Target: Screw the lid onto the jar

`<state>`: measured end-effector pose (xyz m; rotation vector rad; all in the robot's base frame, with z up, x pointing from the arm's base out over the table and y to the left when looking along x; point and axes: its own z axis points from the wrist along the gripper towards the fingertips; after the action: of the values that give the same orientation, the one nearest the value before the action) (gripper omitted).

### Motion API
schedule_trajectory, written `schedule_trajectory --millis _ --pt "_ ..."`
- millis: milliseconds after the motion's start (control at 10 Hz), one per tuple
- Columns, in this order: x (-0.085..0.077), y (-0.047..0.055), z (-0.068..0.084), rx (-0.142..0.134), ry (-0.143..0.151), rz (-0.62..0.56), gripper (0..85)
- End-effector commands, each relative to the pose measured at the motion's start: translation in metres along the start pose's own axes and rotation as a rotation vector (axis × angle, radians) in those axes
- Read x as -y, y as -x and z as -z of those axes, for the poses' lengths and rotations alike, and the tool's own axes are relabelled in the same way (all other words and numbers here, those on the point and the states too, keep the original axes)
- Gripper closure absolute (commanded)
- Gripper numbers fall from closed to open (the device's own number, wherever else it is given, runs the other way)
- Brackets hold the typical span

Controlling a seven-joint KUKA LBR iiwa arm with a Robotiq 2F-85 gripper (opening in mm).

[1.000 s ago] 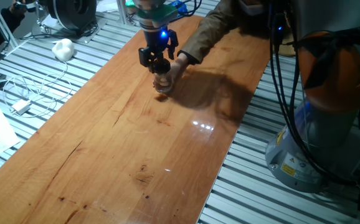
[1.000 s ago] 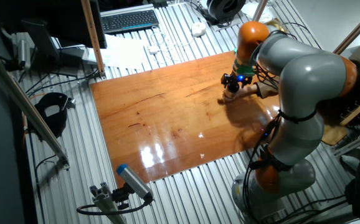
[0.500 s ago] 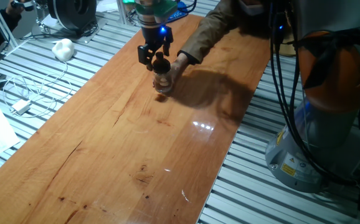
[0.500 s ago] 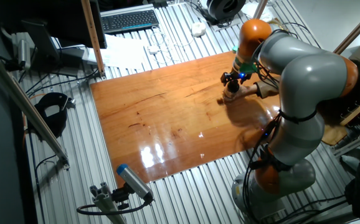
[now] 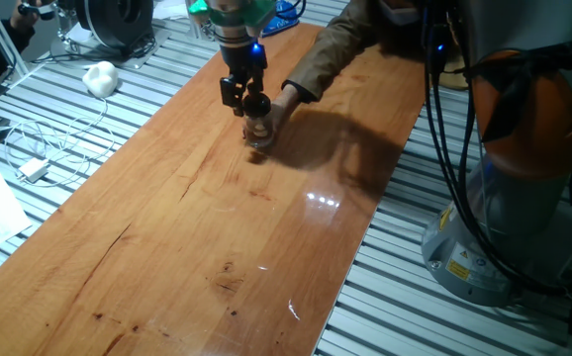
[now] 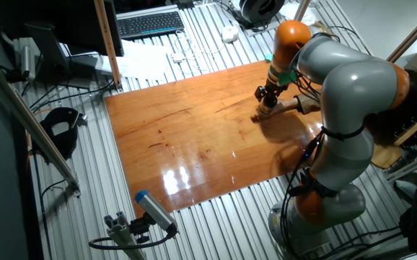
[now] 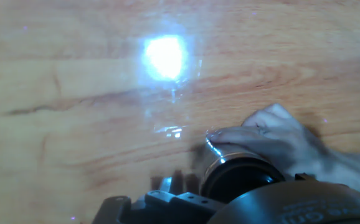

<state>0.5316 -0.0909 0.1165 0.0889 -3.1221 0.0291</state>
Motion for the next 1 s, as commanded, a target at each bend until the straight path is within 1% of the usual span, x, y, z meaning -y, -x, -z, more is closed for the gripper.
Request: schedule_trajectory --millis 0,300,400,500,600,700,800,900 --pt "-0.0002 -0.0004 -0.0006 0.004 -0.003 0.258 0.0" --pt "0.0000 -0.0004 -0.0008 0.007 -0.009 0.279 0.0" --pt "0.0001 -0.0005 -0.0008 0.009 -0.006 0.293 0.0" --pt "0.0010 -0.0013 -0.0006 0.012 -0.002 0.305 0.0" --pt "0.0023 -0.0029 -0.0012 0.012 -0.008 0.313 0.0" --pt "0.0032 -0.0041 -0.0019 0.013 -0.005 0.318 0.0" --pt "0.0040 -0.0057 -0.0025 0.011 -0.005 0.324 17.0" --pt "0.0056 -0.0079 -0.0034 0.011 -0.003 0.327 17.0"
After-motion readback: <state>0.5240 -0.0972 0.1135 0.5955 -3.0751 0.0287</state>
